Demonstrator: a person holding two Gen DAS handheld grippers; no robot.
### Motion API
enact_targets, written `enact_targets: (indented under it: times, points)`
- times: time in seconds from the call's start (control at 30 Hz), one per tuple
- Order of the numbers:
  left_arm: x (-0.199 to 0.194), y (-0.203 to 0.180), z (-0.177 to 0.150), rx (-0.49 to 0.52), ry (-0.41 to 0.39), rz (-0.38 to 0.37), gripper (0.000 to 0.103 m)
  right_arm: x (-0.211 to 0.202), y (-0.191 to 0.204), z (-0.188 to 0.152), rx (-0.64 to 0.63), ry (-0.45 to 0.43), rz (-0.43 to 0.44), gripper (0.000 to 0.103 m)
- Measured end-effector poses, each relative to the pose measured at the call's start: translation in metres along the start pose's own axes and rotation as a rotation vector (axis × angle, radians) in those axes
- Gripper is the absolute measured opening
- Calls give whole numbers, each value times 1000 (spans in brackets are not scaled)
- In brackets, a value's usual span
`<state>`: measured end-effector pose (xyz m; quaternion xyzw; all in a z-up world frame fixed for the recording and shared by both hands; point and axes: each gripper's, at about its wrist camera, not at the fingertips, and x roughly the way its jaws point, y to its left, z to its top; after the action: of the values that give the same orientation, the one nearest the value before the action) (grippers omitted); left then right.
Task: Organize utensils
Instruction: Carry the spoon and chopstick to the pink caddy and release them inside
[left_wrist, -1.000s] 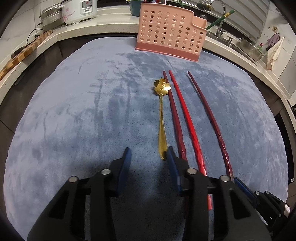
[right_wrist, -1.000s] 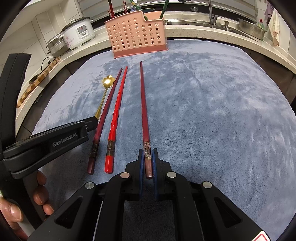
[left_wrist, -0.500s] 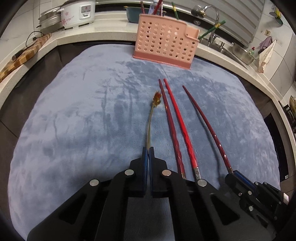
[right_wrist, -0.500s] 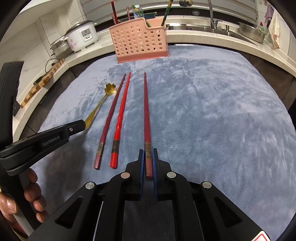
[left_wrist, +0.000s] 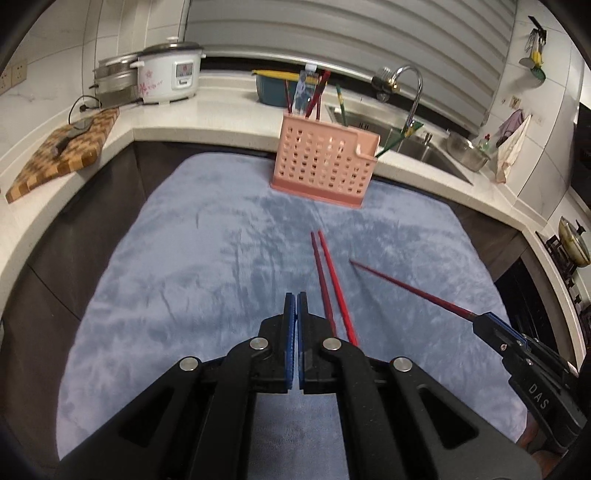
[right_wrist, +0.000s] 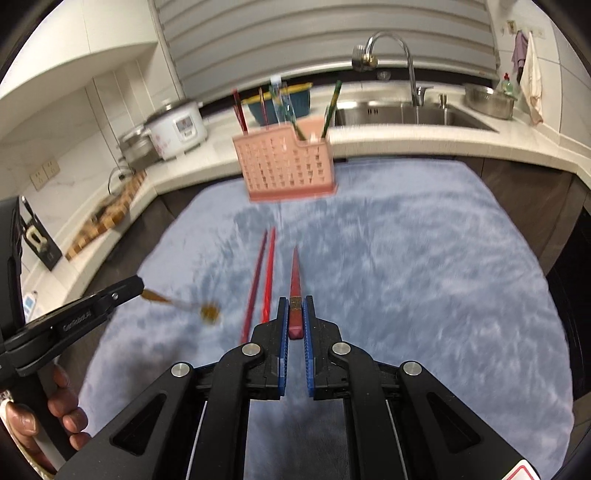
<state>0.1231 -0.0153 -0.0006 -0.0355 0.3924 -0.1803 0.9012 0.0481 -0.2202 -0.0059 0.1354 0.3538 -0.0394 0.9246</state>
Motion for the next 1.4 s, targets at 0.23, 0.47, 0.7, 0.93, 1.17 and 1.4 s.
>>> enact_targets:
  times: [0.23, 0.47, 0.7, 0.93, 1.17, 1.4]
  points:
    - [-33, -8, 29, 23, -80, -12, 0, -30, 4, 30, -3, -83, 15, 7]
    - [-49, -14, 62, 41, -135, -26, 0, -51, 6, 67, 2, -164, 43, 7]
    - [-51, -18, 107, 65, -196, -32, 0, -58, 7, 112, 1, -242, 70, 7]
    - [-49, -25, 161, 79, -267, -29, 0, -50, 10, 168, -7, -313, 80, 7]
    - [-41, -12, 181, 53, -265, -40, 2, -39, 13, 200, -17, -348, 67, 7]
    - [-5, 35, 82, -40, -82, -23, 34, -41, 3, 154, 7, -300, 48, 7]
